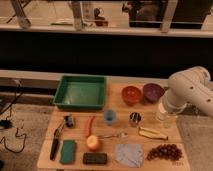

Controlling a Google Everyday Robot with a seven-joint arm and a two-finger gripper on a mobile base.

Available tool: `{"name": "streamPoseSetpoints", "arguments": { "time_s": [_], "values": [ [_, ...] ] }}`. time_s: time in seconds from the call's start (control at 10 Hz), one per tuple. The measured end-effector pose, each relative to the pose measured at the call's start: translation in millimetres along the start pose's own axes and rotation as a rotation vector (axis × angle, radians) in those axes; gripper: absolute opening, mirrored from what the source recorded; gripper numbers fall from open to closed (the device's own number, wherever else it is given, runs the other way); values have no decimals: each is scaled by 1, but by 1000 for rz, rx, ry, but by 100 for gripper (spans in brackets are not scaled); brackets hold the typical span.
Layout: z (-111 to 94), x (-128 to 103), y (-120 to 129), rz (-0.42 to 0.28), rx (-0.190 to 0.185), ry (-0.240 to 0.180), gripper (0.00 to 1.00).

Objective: Stack bowls into tray

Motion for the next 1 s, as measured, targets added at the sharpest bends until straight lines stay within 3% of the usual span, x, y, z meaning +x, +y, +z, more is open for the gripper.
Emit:
{"name": "streamPoseSetpoints", "arguments": {
  "time_s": [0.6,1.0],
  "values": [
    [-1,0,-1,4,4,2,80],
    [-9,-15,-21,-6,37,-4,80]
  ]
}}
